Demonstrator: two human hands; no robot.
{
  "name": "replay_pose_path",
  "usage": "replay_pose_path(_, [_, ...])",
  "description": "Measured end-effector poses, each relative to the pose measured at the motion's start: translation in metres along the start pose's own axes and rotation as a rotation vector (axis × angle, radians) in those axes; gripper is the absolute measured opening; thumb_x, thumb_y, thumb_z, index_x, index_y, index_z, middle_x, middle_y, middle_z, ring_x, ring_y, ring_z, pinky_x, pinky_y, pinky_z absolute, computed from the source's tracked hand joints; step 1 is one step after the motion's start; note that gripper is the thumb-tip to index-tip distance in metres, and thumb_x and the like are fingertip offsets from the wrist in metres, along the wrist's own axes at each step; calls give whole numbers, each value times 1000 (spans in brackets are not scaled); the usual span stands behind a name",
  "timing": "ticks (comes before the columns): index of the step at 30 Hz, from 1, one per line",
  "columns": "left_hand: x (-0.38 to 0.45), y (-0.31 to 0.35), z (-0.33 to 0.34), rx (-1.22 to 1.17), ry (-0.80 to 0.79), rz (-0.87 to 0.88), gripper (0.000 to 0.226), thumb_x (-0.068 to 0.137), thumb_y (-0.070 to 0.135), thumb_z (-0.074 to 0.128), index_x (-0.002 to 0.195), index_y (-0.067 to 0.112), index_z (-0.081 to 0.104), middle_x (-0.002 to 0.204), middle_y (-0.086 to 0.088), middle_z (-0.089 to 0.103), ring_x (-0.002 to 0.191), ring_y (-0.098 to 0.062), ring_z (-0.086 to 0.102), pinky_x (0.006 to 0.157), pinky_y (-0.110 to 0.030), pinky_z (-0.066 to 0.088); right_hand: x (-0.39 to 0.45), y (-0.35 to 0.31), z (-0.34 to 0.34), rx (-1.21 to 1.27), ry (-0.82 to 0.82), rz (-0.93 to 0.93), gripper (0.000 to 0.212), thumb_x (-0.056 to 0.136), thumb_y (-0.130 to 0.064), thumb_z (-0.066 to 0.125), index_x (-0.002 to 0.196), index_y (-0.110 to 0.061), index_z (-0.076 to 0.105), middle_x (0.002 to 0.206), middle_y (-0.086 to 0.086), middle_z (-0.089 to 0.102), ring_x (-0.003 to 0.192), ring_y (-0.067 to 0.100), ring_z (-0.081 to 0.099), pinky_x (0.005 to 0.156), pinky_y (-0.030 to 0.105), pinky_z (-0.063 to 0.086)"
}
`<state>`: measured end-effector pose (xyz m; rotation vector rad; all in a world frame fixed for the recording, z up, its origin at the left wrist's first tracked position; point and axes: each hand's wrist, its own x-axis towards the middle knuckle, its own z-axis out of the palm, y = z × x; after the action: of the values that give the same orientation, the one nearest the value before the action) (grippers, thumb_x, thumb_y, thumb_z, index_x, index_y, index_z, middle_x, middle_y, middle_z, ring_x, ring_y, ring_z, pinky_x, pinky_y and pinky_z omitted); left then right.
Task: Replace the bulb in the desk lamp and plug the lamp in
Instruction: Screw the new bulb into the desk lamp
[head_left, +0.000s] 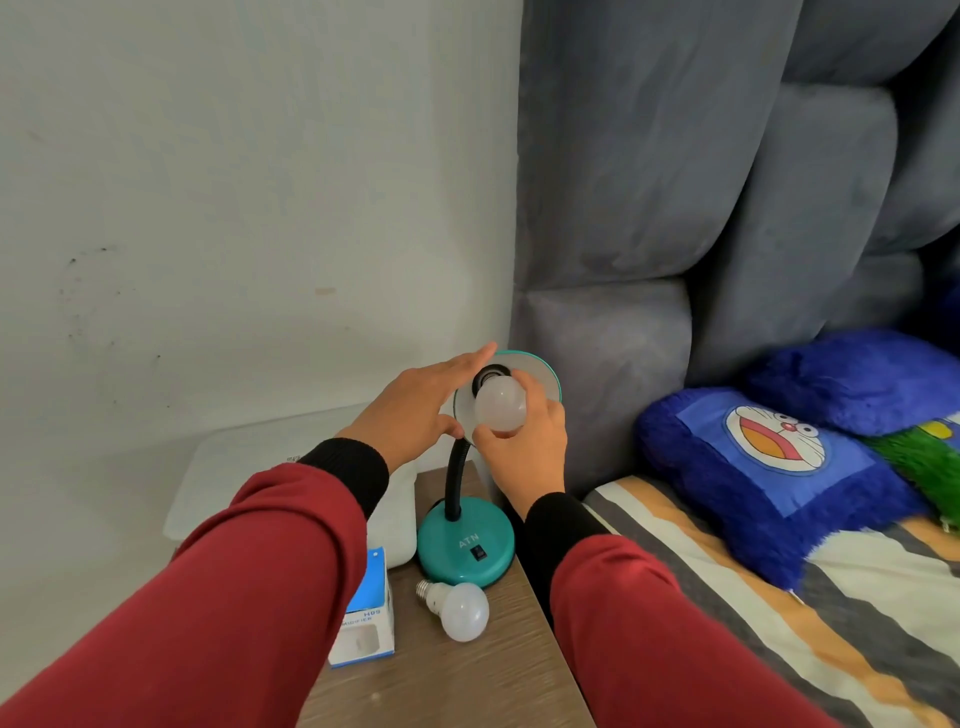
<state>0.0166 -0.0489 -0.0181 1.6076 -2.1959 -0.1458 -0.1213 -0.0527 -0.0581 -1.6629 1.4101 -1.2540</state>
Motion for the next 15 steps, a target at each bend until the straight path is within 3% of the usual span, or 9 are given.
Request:
replay_pose_path(2, [0,0,1,-4,1,1,96,82,4,68,148,41,9,155,9,26,140,-14,34,112,-25,29,0,-1,-1,-18,11,8,64,83,-14,64,140,-23,36,137,8,39,104,6,36,68,-10,30])
replay_pose_path(6, [0,-1,3,-11,9,-1,97,82,3,68,148,42,8,155,11,25,140,-13,34,110,-21,28,1,-4,2,8,103,69,63,82,-34,69,135,-13,40,133,9,45,120,22,48,92,24,41])
replay_pose_path(8, [0,-1,3,-6,13,-4,97,82,3,68,148,42,8,155,11,25,140,-13,33,111,-22,27,0,-6,2,5,107,69,65,84,-36,67,138,-15,37,135,9,43,124,24,46,98,30,41])
replay_pose_path(11, [0,-1,3,7,12,-8,96,83,4,68,148,42,8,155,10,25,140,-14,33,111,-23,27,-2,-9,1,1,66,12,57,91,-32,58,142,-28,33,134,10,41,118,20,45,90,19,35])
replay_pose_path(15, [0,-1,2,-1,20,-3,96,83,4,68,148,41,8,155,10,26,140,-13,33,110,-20,25,-4,-7,-1,-15,36,-32,57,86,-14,62,137,-26,42,134,9,38,80,0,43,64,-10,31])
